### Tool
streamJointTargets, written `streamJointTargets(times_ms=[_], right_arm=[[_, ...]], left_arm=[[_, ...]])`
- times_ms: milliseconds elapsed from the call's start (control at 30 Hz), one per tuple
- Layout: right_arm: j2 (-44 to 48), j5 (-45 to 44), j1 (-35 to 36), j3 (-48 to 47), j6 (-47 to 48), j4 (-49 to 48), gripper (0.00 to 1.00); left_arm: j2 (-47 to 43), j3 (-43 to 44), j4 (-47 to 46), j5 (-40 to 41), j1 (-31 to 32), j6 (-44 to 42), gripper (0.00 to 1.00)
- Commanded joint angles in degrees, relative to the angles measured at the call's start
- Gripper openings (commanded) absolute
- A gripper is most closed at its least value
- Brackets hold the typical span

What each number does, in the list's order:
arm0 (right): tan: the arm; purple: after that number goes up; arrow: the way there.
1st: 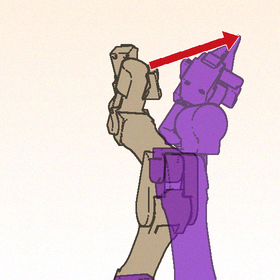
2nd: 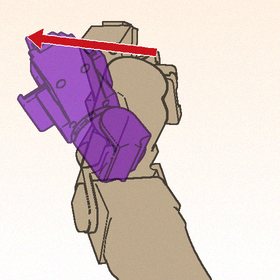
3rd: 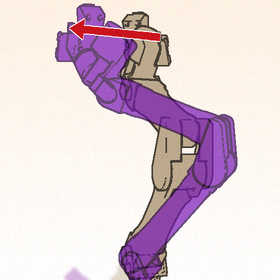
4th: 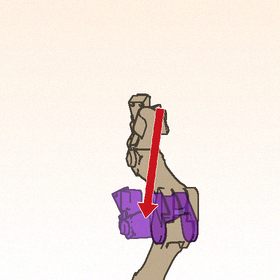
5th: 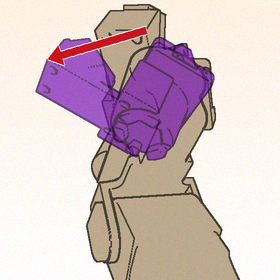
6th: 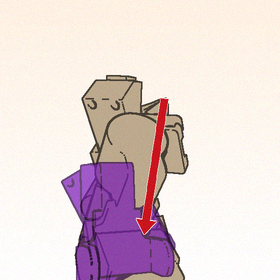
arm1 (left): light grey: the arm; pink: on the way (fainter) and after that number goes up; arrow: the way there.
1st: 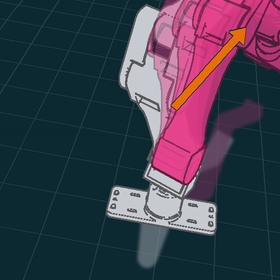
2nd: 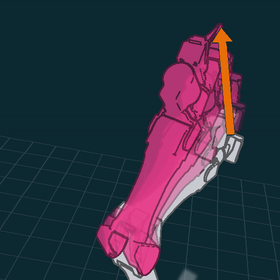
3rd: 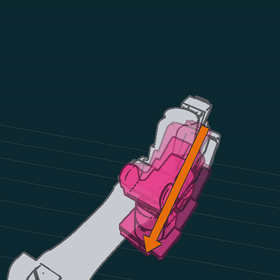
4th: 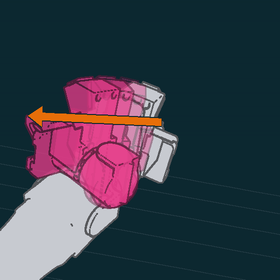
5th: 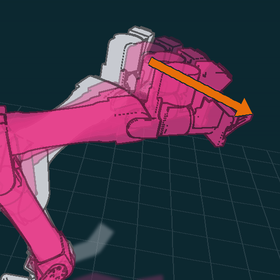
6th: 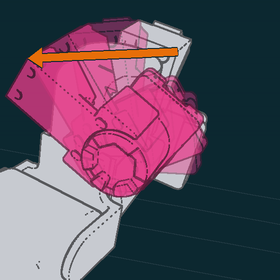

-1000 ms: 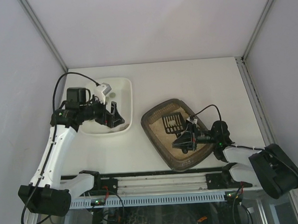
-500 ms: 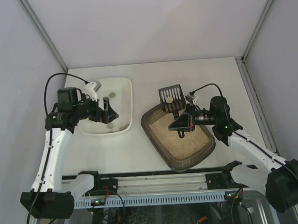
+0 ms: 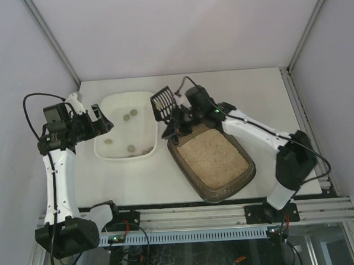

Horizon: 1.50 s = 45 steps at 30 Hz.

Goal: Clean the litter box

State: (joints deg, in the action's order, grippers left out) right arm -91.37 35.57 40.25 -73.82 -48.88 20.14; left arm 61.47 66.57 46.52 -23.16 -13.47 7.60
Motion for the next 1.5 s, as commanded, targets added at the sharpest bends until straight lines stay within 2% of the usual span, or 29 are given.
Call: streamJointTargets(times_ms=[0,100,233,367,433,667,800,933,1100,1233,1367,1467], right_arm=[[-12.91,-17.69,6.91,-22.86,16.72,22.45,0.00],[-23.20,-30.50,11.86,-36.40,22.23,33.63,0.00],[-33.11,-49.50,17.73,-49.23,26.78,39.89,0.00],[-43.54,-58.14,19.79,-62.74,29.71,46.20,0.00],[-44.70,-59.20,20.05,-64.50,31.07,44.92,0.00],[-39.14,-61.20,20.05,-59.50,33.60,35.98,0.00],[-32.07,-60.67,20.05,-54.03,32.96,31.71,0.00],[-15.72,-51.26,18.72,-37.30,30.91,25.70,0.00],[-0.37,-41.98,11.99,-15.50,27.44,29.58,0.00],[11.62,-31.97,5.27,0.99,26.01,28.19,0.00],[19.09,-24.04,0.75,12.15,26.89,26.04,0.00],[20.33,-20.53,-1.07,16.25,27.65,24.78,0.00]], left_arm=[[-2.90,5.35,-0.12,11.62,-2.40,4.17,1.00],[-3.88,5.33,0.95,6.43,-6.92,5.36,1.00],[-3.79,4.26,1.82,3.32,-10.14,6.62,1.00],[-5.70,2.74,0.07,3.12,-11.68,8.22,1.00],[-7.10,1.89,-0.99,3.71,-11.75,8.52,1.00],[-9.00,-0.22,-2.52,4.96,-11.74,8.49,1.00],[-9.82,-1.11,-3.14,4.80,-11.74,8.66,1.00],[-10.14,-1.94,-3.47,4.15,-11.75,8.67,1.00],[-9.47,-2.73,-3.90,3.04,-11.71,8.99,1.00],[-8.82,-2.80,-4.06,1.04,-11.74,9.49,1.00],[-8.63,-3.09,-4.32,-0.82,-11.75,9.82,1.00],[-8.47,-3.20,-4.42,-1.43,-11.69,10.14,1.00]])
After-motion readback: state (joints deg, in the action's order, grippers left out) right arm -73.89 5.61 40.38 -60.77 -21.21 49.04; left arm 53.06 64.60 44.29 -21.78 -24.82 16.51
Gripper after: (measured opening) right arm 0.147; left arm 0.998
